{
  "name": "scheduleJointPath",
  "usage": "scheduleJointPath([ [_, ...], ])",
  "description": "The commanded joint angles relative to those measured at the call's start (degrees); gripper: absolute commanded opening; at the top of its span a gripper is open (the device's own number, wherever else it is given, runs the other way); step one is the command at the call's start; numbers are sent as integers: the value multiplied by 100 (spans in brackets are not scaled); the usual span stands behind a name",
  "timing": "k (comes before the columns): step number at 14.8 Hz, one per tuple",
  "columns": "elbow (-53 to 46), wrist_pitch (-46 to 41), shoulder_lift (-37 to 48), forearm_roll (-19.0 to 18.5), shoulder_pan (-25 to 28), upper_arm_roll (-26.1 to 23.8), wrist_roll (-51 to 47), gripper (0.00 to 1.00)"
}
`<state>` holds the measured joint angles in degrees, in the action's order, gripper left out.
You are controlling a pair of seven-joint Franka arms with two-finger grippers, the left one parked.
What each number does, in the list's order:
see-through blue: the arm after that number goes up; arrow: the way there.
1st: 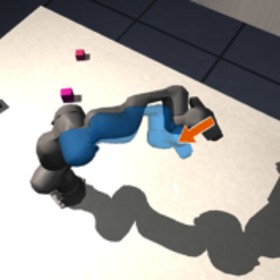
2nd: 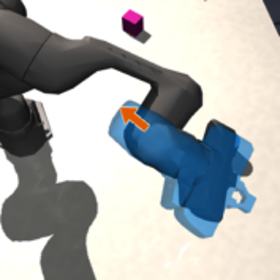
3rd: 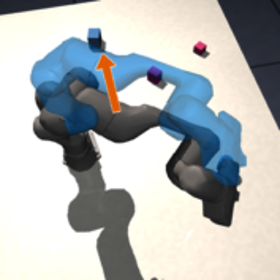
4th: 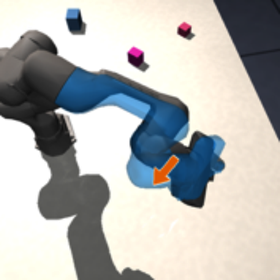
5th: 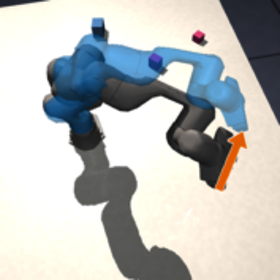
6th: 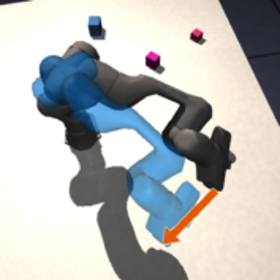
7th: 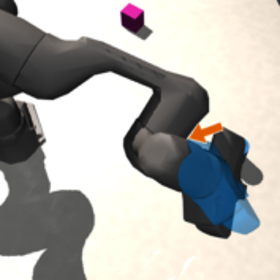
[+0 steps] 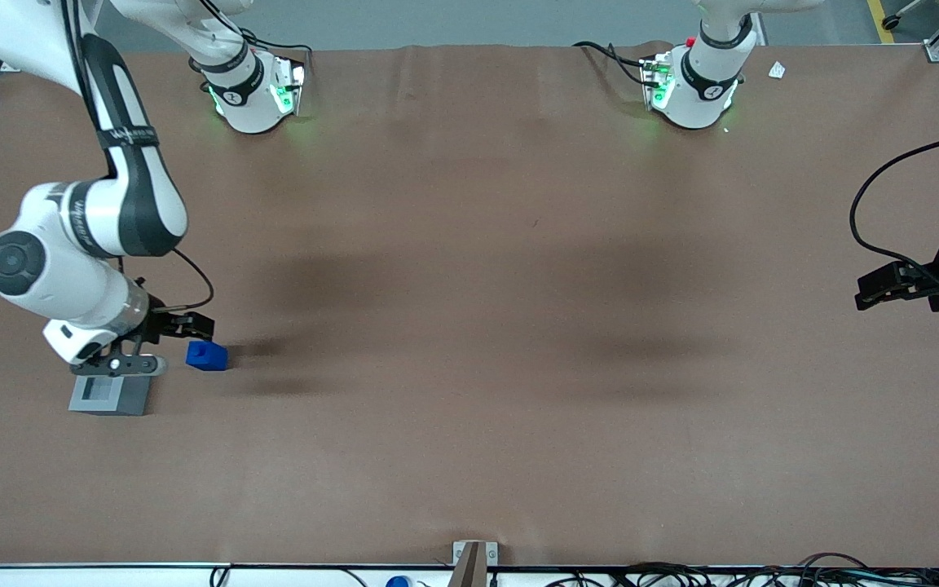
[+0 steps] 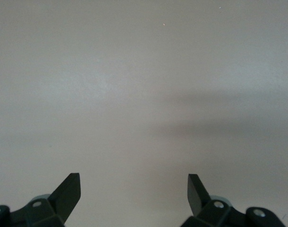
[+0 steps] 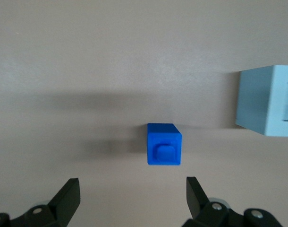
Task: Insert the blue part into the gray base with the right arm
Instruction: 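Move the right gripper down to the blue block and close on it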
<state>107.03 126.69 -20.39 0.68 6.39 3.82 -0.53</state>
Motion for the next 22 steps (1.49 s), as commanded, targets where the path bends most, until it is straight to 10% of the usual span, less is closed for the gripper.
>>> scheduleJointPath([
  [1, 72, 443, -272, -60, 2, 22, 9, 98],
  [19, 63, 989, -1028, -121, -191, 66, 35, 69],
  [22, 63, 972, -1055, -121, -226, 66, 35, 35],
])
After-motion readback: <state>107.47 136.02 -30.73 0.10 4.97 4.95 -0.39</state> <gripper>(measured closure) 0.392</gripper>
